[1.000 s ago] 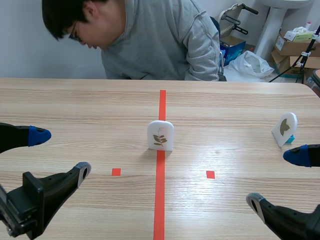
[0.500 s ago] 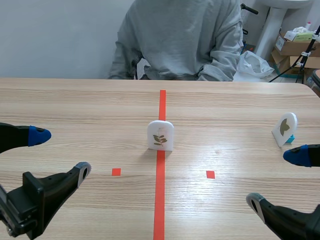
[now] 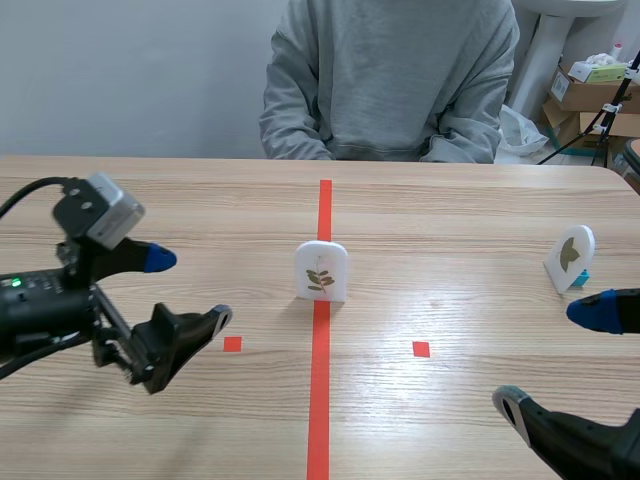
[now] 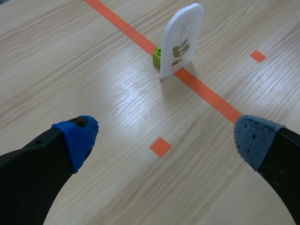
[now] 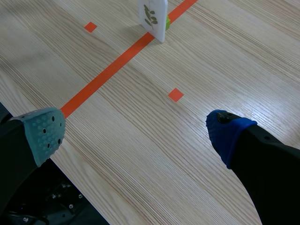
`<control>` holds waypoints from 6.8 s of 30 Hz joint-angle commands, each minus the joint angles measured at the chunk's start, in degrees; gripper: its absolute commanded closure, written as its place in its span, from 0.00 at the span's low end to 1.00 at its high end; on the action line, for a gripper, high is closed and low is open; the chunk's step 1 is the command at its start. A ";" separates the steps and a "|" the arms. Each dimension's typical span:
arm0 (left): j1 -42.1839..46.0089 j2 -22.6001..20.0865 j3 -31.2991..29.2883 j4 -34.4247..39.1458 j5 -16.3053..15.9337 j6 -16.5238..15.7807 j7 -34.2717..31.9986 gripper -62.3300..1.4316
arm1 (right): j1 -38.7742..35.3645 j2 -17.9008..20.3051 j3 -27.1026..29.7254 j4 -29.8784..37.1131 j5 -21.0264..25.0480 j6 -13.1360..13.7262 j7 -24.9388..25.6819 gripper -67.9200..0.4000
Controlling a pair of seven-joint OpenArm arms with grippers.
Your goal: Do the leaf sorting experiment
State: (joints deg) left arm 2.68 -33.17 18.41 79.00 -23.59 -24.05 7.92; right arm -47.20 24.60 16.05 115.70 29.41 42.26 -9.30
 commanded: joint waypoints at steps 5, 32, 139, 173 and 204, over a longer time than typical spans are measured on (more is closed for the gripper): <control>-16.13 4.79 12.17 -12.50 4.70 -0.07 -3.39 0.00 | 0.57 0.63 0.07 -0.11 0.15 0.46 0.63 0.09; -32.02 25.81 21.55 -36.85 23.47 2.54 -7.04 0.00 | 0.70 0.63 0.07 -0.11 -0.68 0.46 0.63 0.09; -27.67 3.26 -18.53 -35.74 12.09 12.09 -2.86 0.00 | 2.45 0.61 0.07 -0.11 -0.68 0.46 -1.79 0.09; 41.44 -1.92 -19.04 33.62 6.62 11.30 -8.52 0.00 | 4.33 0.61 0.07 -0.11 -0.66 0.46 -1.99 0.08; 44.13 -0.63 -21.03 33.99 6.88 11.30 -7.69 0.00 | 4.33 0.61 0.07 -0.11 -0.66 0.46 -1.97 0.09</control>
State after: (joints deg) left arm 46.96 -34.13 -2.55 111.77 -16.53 -13.06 0.99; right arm -43.20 24.60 16.03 115.66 28.08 42.26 -12.05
